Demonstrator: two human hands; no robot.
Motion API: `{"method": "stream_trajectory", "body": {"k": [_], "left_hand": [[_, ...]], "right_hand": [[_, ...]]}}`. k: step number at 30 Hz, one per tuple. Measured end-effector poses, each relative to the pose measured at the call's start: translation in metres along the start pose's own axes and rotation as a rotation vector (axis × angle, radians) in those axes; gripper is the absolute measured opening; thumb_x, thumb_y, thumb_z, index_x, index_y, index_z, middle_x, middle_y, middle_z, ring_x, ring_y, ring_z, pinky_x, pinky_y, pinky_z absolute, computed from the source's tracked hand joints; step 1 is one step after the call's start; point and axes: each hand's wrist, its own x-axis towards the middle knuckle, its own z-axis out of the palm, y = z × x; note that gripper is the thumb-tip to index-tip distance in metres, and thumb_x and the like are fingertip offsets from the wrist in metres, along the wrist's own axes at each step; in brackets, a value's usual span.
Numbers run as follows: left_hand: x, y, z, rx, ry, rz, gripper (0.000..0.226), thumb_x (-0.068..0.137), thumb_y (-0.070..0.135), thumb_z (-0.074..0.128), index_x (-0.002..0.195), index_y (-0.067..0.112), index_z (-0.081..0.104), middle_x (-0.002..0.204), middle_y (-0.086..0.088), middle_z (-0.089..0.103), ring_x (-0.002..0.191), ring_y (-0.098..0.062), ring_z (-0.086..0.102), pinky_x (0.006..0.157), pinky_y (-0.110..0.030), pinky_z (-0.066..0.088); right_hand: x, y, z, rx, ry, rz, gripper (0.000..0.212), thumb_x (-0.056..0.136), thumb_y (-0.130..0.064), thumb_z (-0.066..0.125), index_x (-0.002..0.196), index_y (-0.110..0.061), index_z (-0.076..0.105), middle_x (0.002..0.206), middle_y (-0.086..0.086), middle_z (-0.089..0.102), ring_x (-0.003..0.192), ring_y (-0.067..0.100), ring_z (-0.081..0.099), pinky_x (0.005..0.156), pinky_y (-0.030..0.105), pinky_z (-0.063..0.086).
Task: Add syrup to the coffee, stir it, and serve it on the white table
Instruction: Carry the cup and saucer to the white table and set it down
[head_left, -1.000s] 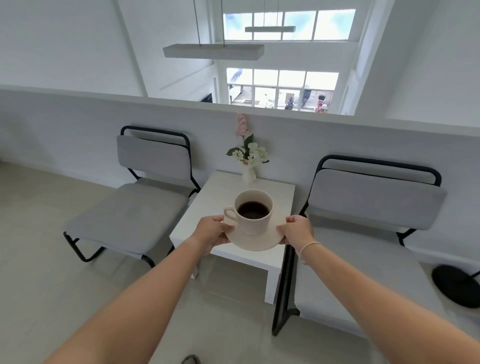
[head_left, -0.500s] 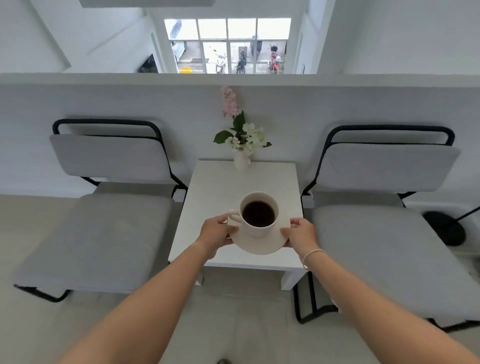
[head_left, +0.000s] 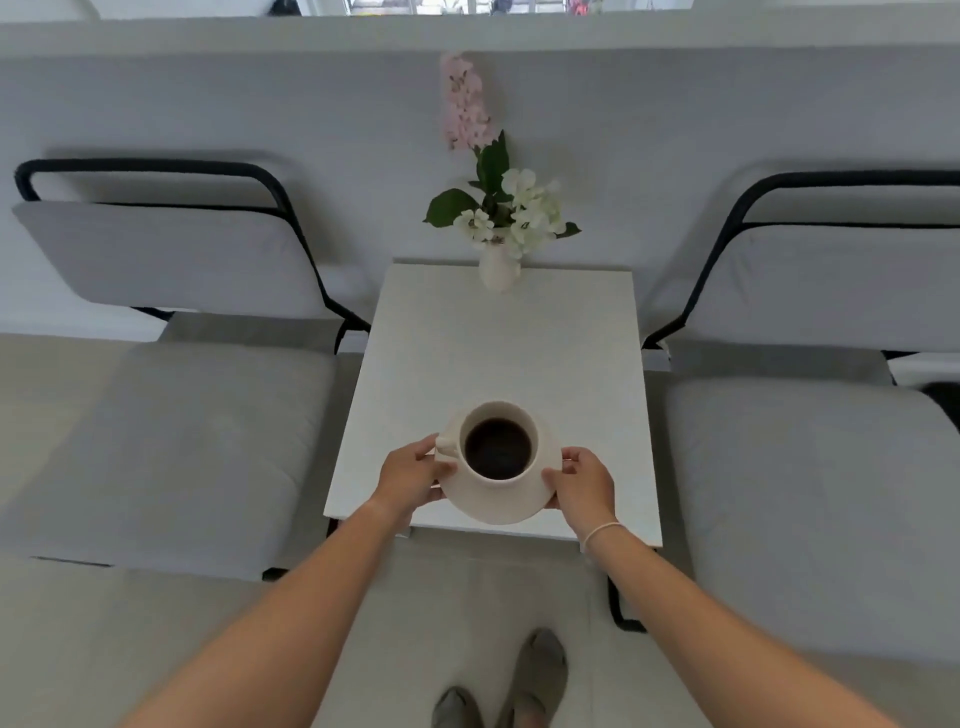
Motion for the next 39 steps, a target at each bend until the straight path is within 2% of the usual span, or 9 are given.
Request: {"method": "stream_trajectory", "body": {"k": [6, 11, 19, 22, 26, 29, 33, 36, 39], "left_hand": [[0.052, -0.018, 0.002, 0.007, 0.008, -0.050, 0.045, 0.083, -0.004, 0.058, 0.125, 0.013, 0.062, 0.109, -0.014, 0.067, 0.092, -0.025, 0.065, 0.067, -0.025, 0.059], [0.094, -0.036, 0.005, 0.015, 0.024, -0.086, 0.046, 0.085, -0.004, 0.058, 0.127, 0.013, 0.061, 0.114, -0.012, 0.068, 0.095, -0.026, 0.065, 0.071, -0.029, 0.057], [0.151, -0.062, 0.011, 0.088, 0.032, -0.101, 0.042, 0.084, -0.004, 0.059, 0.119, 0.017, 0.065, 0.113, -0.016, 0.067, 0.105, -0.031, 0.064, 0.086, -0.040, 0.056], [0.155, -0.064, 0.012, 0.107, 0.038, -0.080, 0.041, 0.083, -0.004, 0.061, 0.116, 0.017, 0.067, 0.110, -0.015, 0.068, 0.104, -0.029, 0.064, 0.085, -0.040, 0.056], [0.189, -0.087, 0.014, 0.176, 0.025, -0.098, 0.037, 0.084, -0.001, 0.062, 0.114, 0.019, 0.069, 0.109, -0.014, 0.068, 0.103, -0.028, 0.064, 0.082, -0.039, 0.058], [0.189, -0.088, 0.015, 0.180, 0.045, -0.094, 0.034, 0.084, 0.001, 0.063, 0.111, 0.020, 0.070, 0.107, -0.013, 0.068, 0.101, -0.027, 0.063, 0.083, -0.040, 0.057], [0.191, -0.089, 0.017, 0.189, 0.036, -0.076, 0.035, 0.082, -0.001, 0.062, 0.110, 0.018, 0.070, 0.102, -0.012, 0.066, 0.099, -0.027, 0.062, 0.078, -0.033, 0.056], [0.194, -0.092, 0.019, 0.226, 0.043, -0.068, 0.034, 0.083, 0.002, 0.063, 0.112, 0.018, 0.070, 0.102, -0.009, 0.067, 0.101, -0.028, 0.062, 0.085, -0.039, 0.056], [0.197, -0.095, 0.019, 0.250, 0.045, -0.033, 0.031, 0.084, 0.005, 0.064, 0.110, 0.020, 0.070, 0.104, -0.014, 0.068, 0.100, -0.029, 0.063, 0.084, -0.039, 0.057]], "right_hand": [[0.048, 0.018, 0.017, 0.021, -0.008, 0.051, 0.019, 0.084, 0.003, 0.054, 0.097, -0.011, 0.053, 0.094, 0.008, 0.060, 0.089, 0.026, 0.059, 0.055, 0.026, 0.053], [0.085, 0.035, 0.030, -0.011, 0.013, 0.084, 0.020, 0.084, 0.002, 0.055, 0.098, -0.012, 0.053, 0.097, 0.009, 0.060, 0.091, 0.027, 0.059, 0.069, 0.038, 0.058], [0.127, 0.061, 0.045, -0.032, 0.063, 0.102, 0.019, 0.086, 0.001, 0.055, 0.099, -0.013, 0.052, 0.095, 0.006, 0.058, 0.086, 0.024, 0.057, 0.053, 0.024, 0.051], [0.132, 0.063, 0.045, -0.034, 0.078, 0.082, 0.019, 0.085, 0.000, 0.055, 0.098, -0.014, 0.054, 0.096, 0.007, 0.059, 0.087, 0.024, 0.057, 0.058, 0.028, 0.054], [0.161, 0.089, 0.060, -0.064, 0.100, 0.129, 0.020, 0.084, 0.000, 0.055, 0.098, -0.014, 0.056, 0.097, 0.005, 0.059, 0.090, 0.025, 0.058, 0.075, 0.041, 0.058], [0.160, 0.091, 0.062, -0.102, 0.115, 0.111, 0.019, 0.082, -0.001, 0.058, 0.094, -0.016, 0.056, 0.097, 0.005, 0.058, 0.094, 0.029, 0.060, 0.083, 0.048, 0.056], [0.163, 0.092, 0.063, -0.137, 0.136, 0.083, 0.020, 0.080, -0.002, 0.060, 0.091, -0.018, 0.055, 0.100, 0.006, 0.056, 0.094, 0.029, 0.059, 0.085, 0.049, 0.055], [0.166, 0.096, 0.065, -0.163, 0.154, 0.076, 0.020, 0.079, -0.002, 0.060, 0.092, -0.017, 0.056, 0.101, 0.007, 0.056, 0.092, 0.027, 0.058, 0.084, 0.048, 0.055], [0.168, 0.099, 0.065, -0.186, 0.164, 0.061, 0.019, 0.080, -0.003, 0.060, 0.093, -0.017, 0.055, 0.098, 0.004, 0.054, 0.088, 0.023, 0.056, 0.083, 0.045, 0.056]]}}
